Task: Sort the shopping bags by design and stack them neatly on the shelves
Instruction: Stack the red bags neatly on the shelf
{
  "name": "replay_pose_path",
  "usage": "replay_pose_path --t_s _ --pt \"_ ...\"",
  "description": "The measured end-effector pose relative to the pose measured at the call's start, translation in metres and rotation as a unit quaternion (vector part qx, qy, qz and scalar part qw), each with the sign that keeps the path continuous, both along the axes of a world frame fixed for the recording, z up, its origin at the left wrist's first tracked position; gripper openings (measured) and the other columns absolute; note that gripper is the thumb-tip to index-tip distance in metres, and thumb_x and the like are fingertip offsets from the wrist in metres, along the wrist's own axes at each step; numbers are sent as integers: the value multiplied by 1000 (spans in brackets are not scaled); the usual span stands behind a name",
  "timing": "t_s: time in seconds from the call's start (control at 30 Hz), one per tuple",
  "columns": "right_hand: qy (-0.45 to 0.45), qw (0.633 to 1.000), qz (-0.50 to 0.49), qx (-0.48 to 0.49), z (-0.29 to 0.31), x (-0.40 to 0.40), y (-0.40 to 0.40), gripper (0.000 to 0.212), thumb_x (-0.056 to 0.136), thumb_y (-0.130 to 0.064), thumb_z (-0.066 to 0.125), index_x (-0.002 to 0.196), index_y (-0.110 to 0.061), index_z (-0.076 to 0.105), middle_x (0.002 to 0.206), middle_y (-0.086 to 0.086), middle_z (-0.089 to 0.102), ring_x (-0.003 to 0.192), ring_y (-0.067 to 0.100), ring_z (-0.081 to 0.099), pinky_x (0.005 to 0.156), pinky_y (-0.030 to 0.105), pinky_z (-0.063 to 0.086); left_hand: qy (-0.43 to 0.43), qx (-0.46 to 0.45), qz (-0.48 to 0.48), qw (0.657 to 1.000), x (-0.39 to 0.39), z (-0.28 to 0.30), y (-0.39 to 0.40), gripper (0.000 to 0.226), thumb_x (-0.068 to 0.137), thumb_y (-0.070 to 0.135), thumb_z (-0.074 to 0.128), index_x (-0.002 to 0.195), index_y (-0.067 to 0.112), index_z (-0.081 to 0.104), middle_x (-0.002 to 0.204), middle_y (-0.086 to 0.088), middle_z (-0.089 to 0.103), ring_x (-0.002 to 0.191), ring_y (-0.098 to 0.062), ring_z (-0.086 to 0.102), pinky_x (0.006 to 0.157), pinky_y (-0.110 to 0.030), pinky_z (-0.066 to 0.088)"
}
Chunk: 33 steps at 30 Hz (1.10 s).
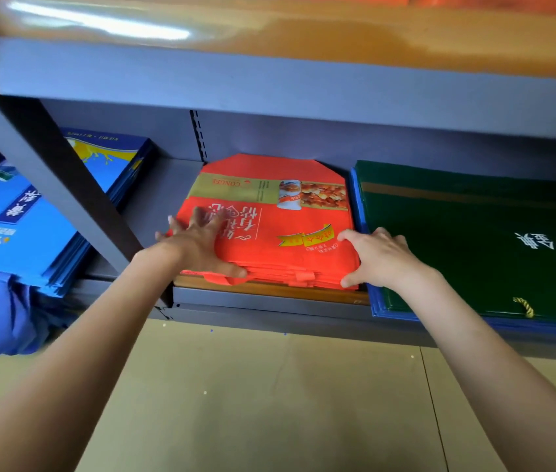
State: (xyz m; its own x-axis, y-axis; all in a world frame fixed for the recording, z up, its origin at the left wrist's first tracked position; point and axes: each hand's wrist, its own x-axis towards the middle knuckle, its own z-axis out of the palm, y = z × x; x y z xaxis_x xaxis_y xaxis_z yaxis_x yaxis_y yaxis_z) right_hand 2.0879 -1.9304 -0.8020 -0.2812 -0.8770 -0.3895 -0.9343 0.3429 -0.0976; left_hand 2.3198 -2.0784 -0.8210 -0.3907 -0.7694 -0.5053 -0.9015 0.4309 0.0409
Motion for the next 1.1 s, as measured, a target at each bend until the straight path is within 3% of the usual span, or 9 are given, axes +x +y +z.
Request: replay_pose_path --t_s 0.07,0.17,0.3,0.4,0.5,0.67,0.8,0.97,1.1 --pt "-6 1000 -7 9 0 1 0 76 78 -40 71 139 -28 28 130 9 46 122 28 35 100 42 28 -17 37 4 999 5 1 -7 140 43 83 62 144 36 -22 154 -13 -23 143 -39 -5 114 -57 9" --pt "-19 999 -22 15 -3 0 -1 77 78 -37 72 139 -29 25 130 9 48 124 27 33 98 42 27 -29 59 8 998 15 3 -9 137 56 61 78 143 35 -25 149 -18 -31 140 -39 22 113 -44 26" --pt "-30 998 -50 26 -2 5 -3 89 76 -38 73 143 -30 15 132 13 45 126 30 30 97 42 28 -32 -24 10 999 13 -4 4 129 67 38 81 146 30 -20 149 -28 7 122 -40 47 101 -43 41" --pt "34 998 -43 33 -7 25 -4 102 77 -50 70 148 -33 -1 133 20 41 124 35 31 100 42 28 -28 -42 30 998 14 -9 4 128 67 35 82 147 31 -17 140 -24 23 118 -40 49 97 -45 45" --pt "100 993 -54 7 -18 43 -5 96 82 -57 60 149 -31 -5 130 25 38 117 38 39 102 44 28 -18 -46 55 997 14 -9 4 128 64 32 85 147 35 -12 136 -21 19 117 -43 47 96 -47 46" --pt "99 994 -54 -4 -21 38 -3 88 86 -58 52 148 -31 -5 127 21 34 101 30 51 98 41 26 -41 -43 49 997 13 -5 2 126 64 32 85 147 37 -10 133 -17 20 116 -40 48 93 -46 48" --pt "115 992 -12 48 -24 33 -5 88 88 -60 47 149 -30 -8 138 25 29 116 31 48 106 47 17 -51 -47 8 998 14 -5 1 125 69 32 82 147 30 -16 140 -19 15 115 -37 50 93 -43 46" --pt "9 999 -13 52 -5 18 -5 91 83 -48 63 149 -34 2 145 21 24 130 34 35 109 46 19 -42 -18 -22 999 16 -6 7 126 72 34 79 143 33 -26 149 -20 -30 135 -46 21 107 -52 33" --pt "-34 999 30 6 19 5 -9 84 77 -46 70 145 -36 22 151 8 17 134 32 24 109 46 22 -36 -46 -87 995 5 -1 11 125 68 46 78 145 37 -20 154 -10 -22 141 -43 -7 109 -62 10"
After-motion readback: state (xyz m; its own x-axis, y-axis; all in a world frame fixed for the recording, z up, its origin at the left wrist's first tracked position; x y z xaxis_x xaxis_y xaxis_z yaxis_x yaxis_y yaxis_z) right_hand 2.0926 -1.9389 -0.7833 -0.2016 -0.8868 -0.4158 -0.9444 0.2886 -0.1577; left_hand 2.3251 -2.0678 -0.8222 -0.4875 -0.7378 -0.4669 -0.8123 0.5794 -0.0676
